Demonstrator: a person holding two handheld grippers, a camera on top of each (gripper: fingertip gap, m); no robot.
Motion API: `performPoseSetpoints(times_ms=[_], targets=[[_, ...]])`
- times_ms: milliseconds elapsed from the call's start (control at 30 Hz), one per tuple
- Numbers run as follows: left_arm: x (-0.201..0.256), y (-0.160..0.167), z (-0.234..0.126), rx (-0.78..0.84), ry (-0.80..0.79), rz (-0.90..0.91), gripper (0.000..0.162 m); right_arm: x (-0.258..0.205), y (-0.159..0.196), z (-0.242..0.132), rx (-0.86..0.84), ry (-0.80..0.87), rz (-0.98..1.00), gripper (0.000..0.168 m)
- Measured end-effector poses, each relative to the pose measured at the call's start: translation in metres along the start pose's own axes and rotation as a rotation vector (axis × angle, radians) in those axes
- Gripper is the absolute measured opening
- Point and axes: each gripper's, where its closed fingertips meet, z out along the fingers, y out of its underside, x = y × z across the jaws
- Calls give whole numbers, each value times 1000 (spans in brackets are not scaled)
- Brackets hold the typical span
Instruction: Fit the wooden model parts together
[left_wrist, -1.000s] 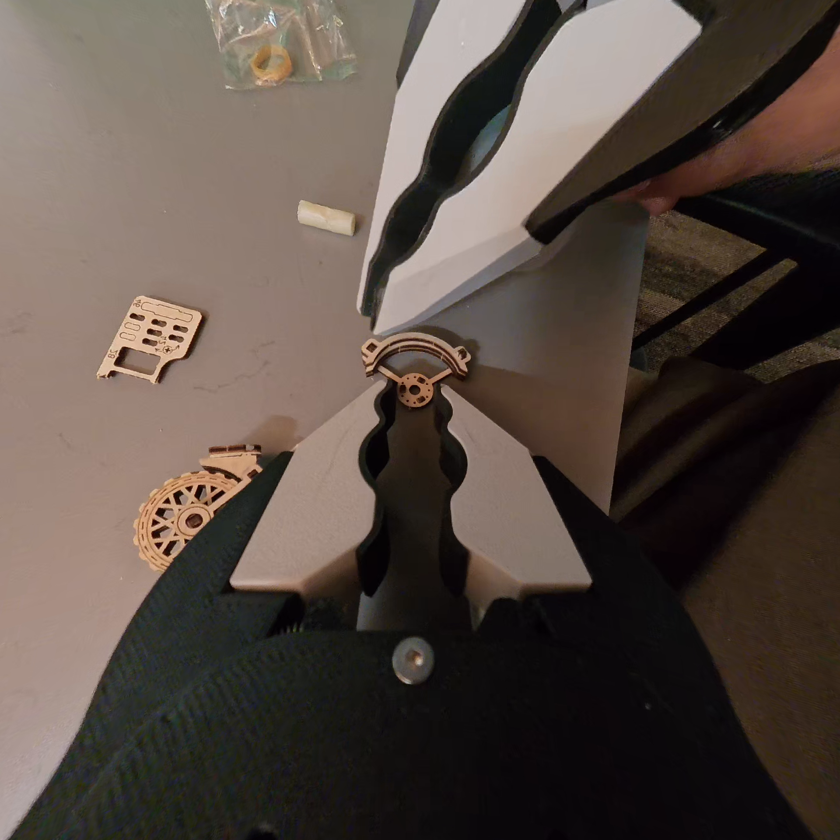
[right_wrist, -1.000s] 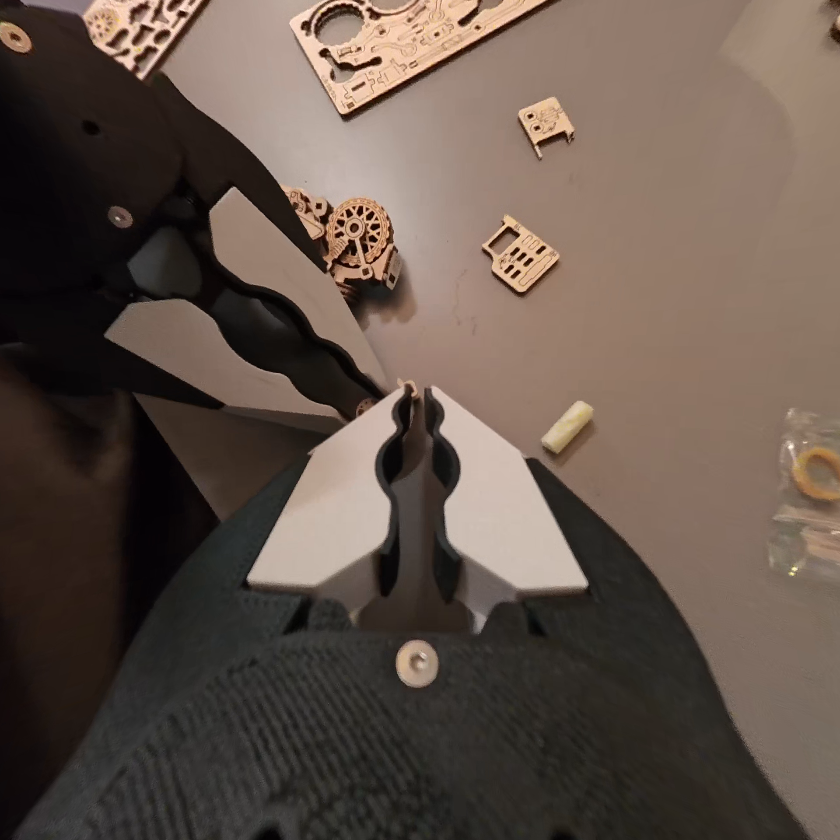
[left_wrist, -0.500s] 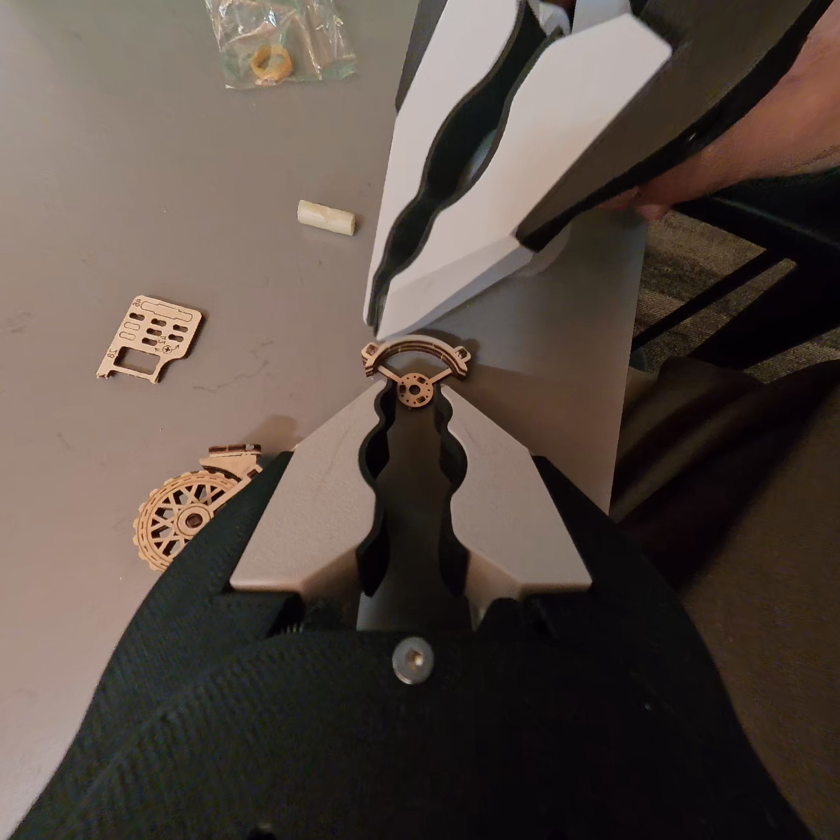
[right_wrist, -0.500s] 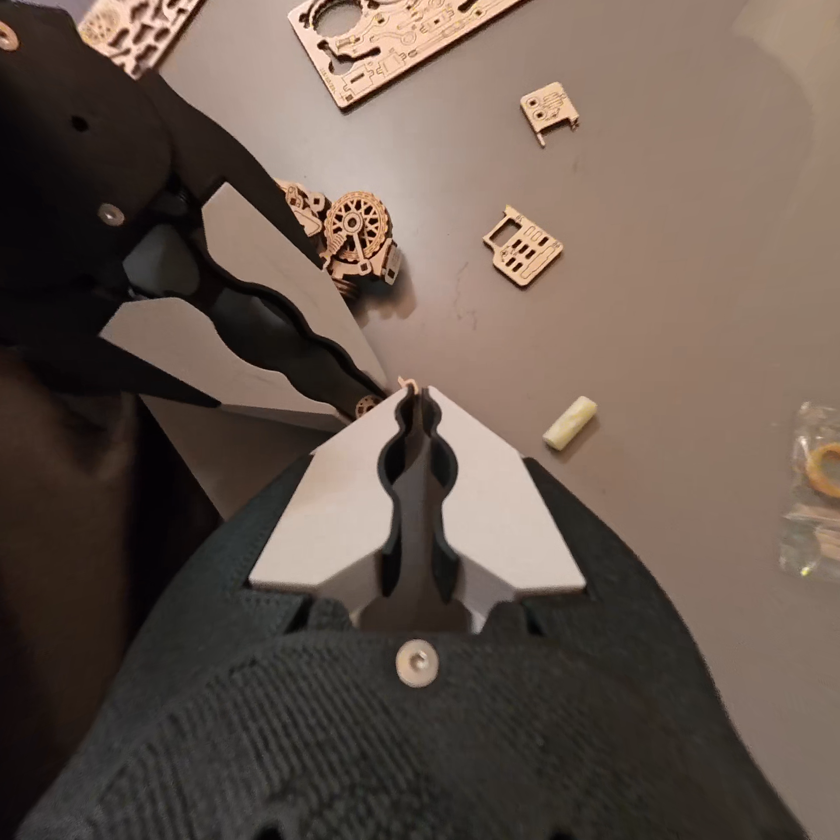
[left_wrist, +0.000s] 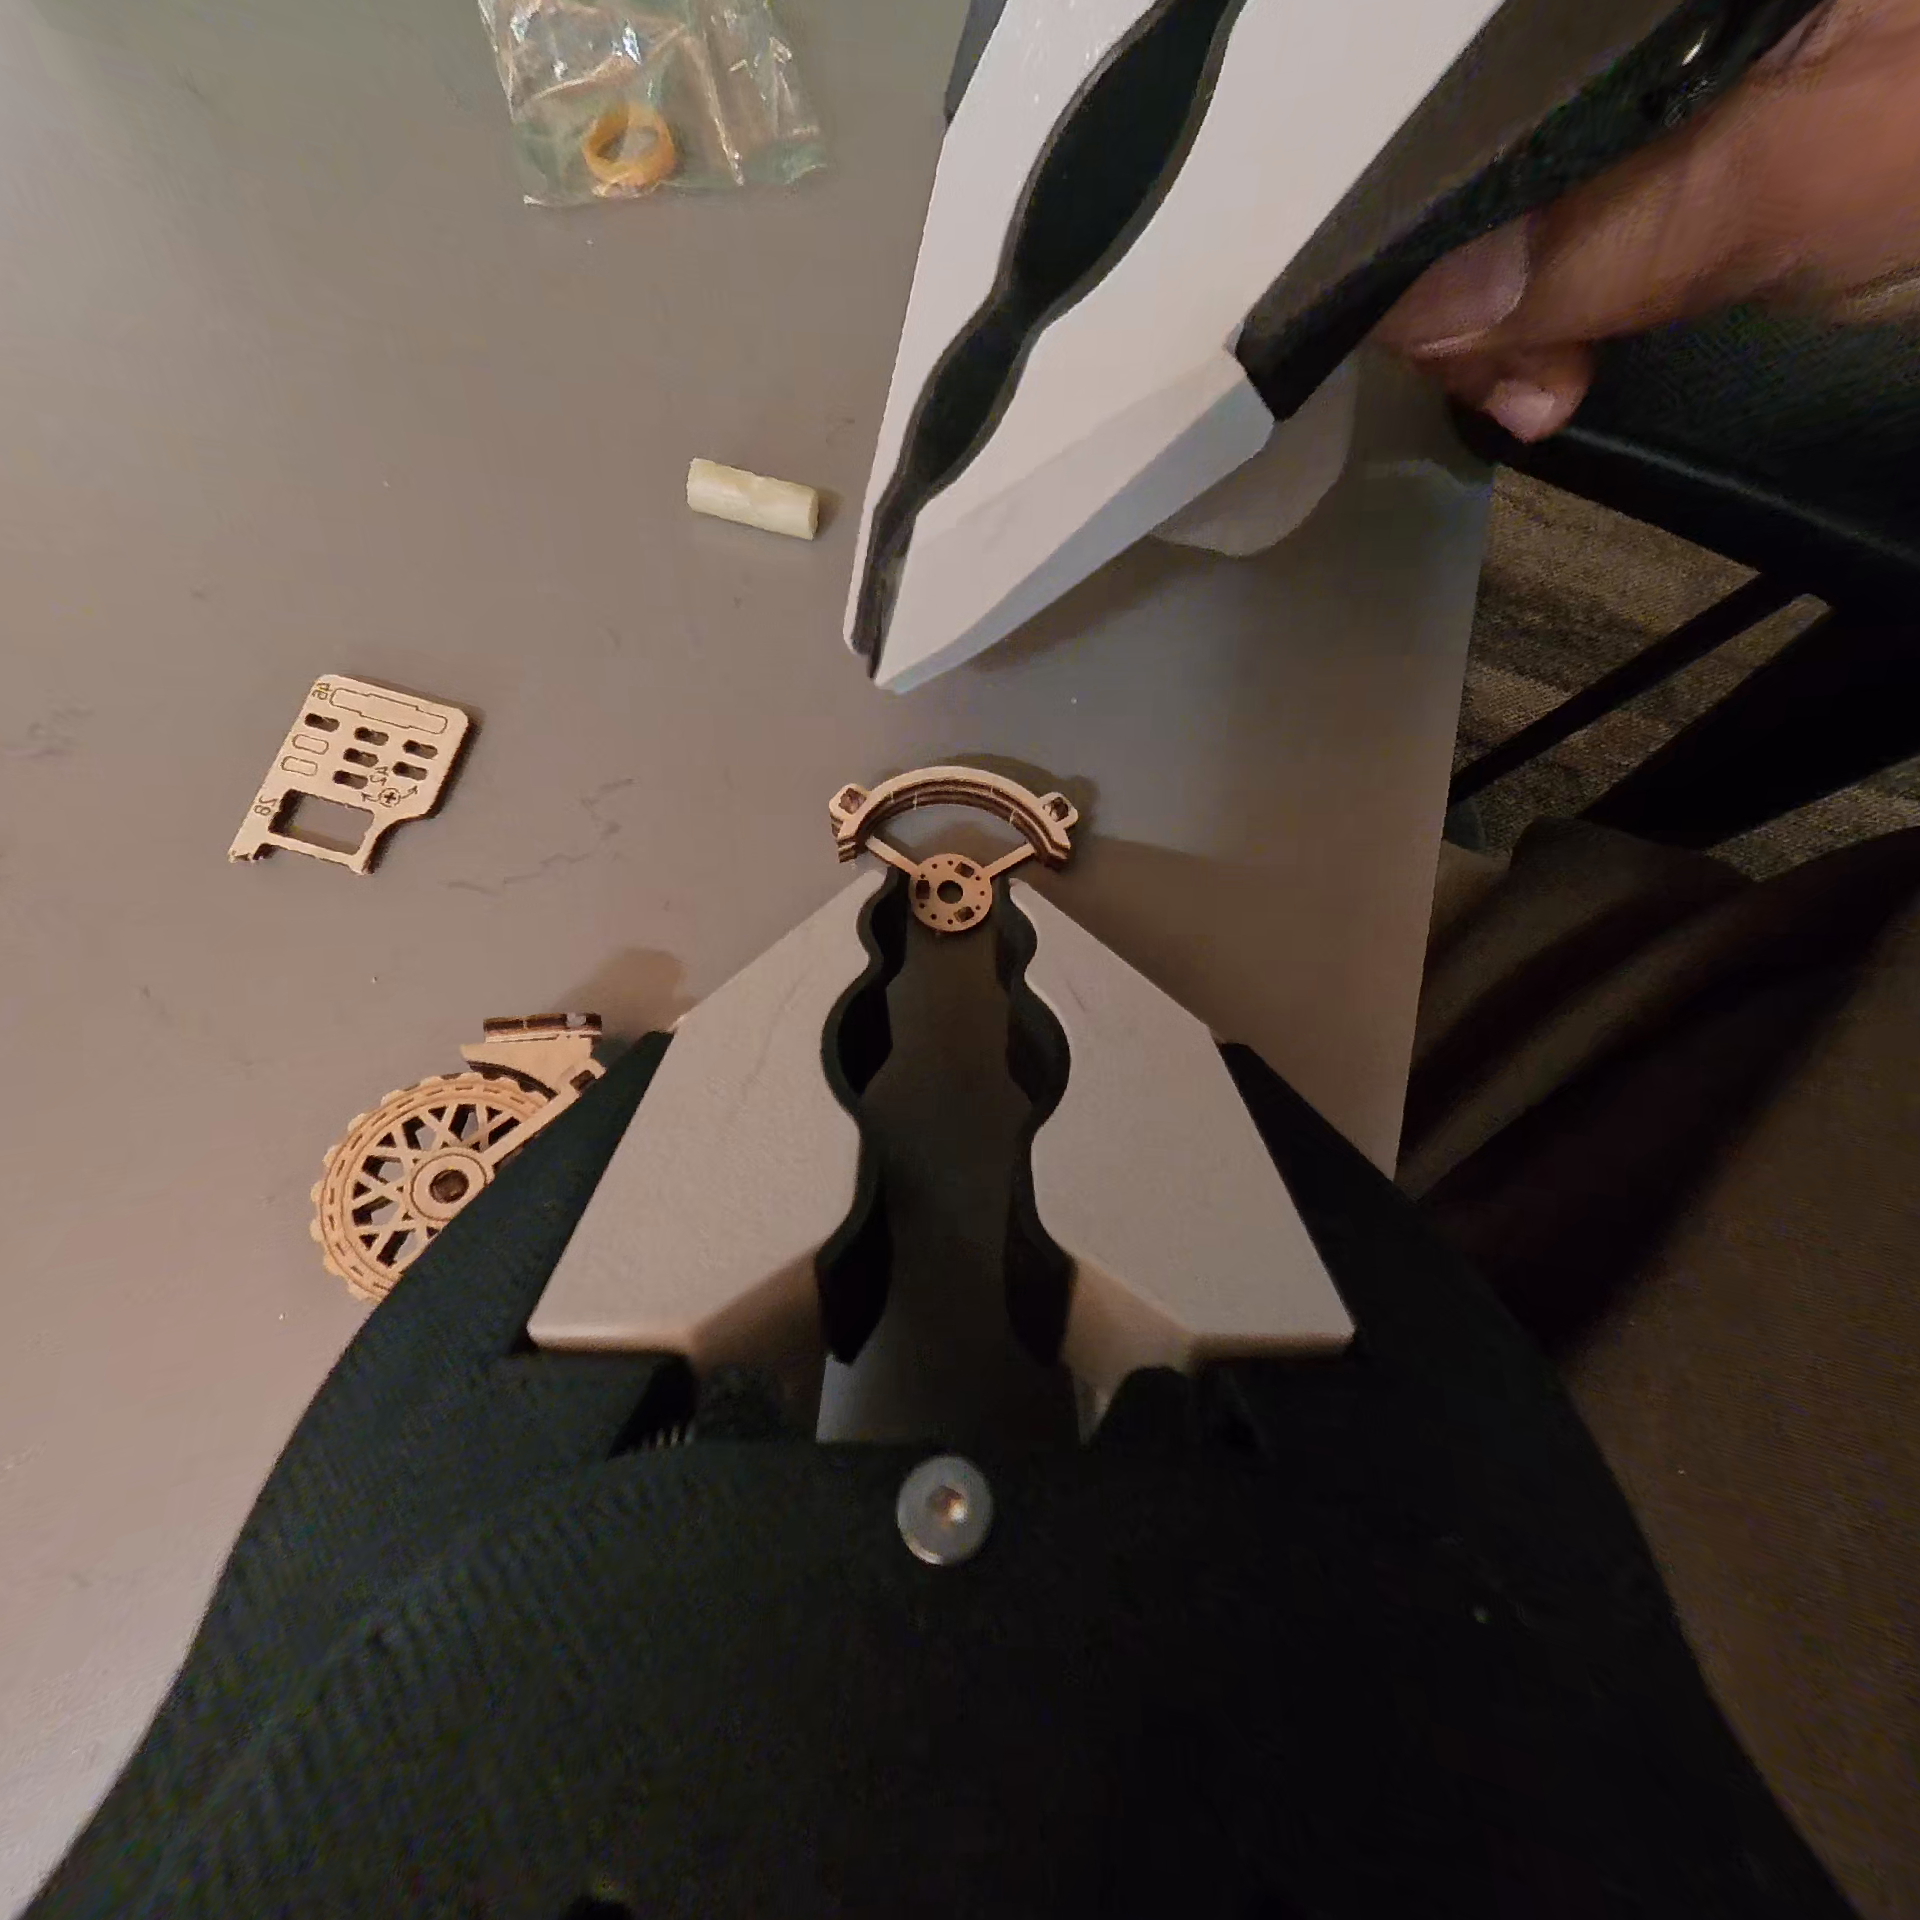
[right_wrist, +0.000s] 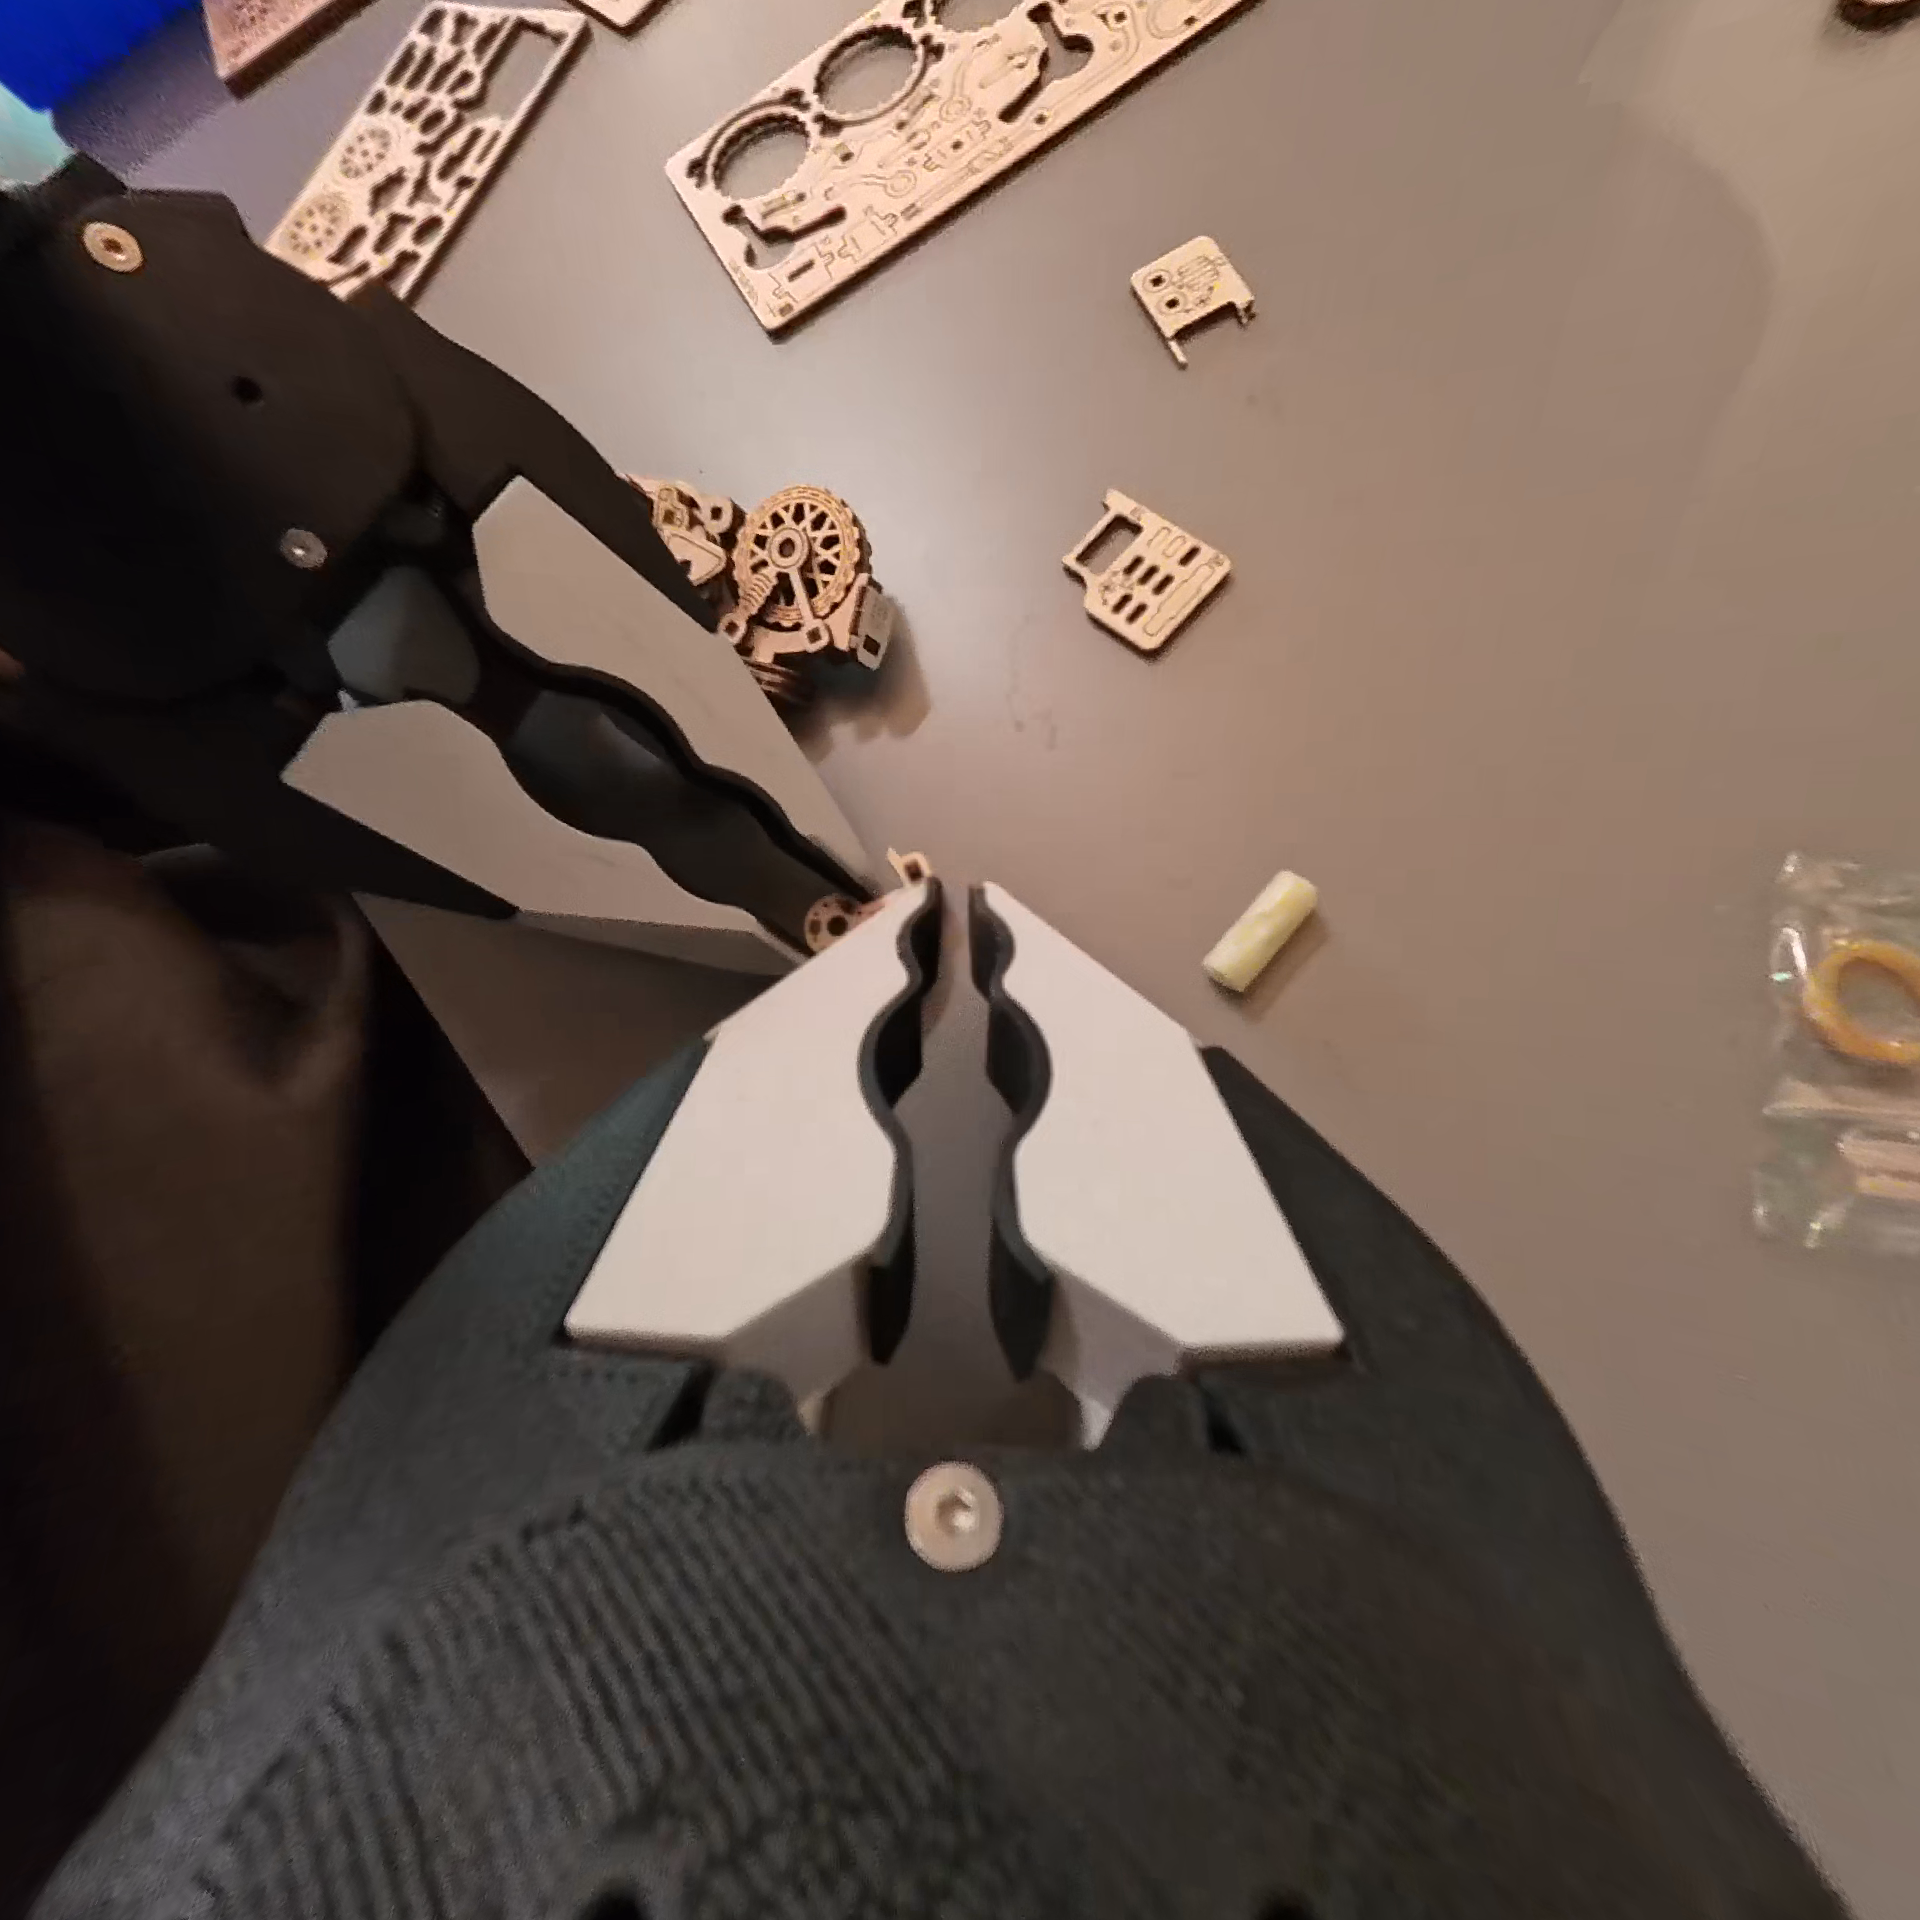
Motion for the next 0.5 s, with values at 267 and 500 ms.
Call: performPoseSetpoints(times_ms=[267, 500], targets=[[-3, -23, -20, 201, 155, -256, 13, 9, -29, -30, 279, -64, 29, 20], [-3, -53, -55, 413, 569, -695, 13, -14, -51, -62, 520, -255, -67, 62]])
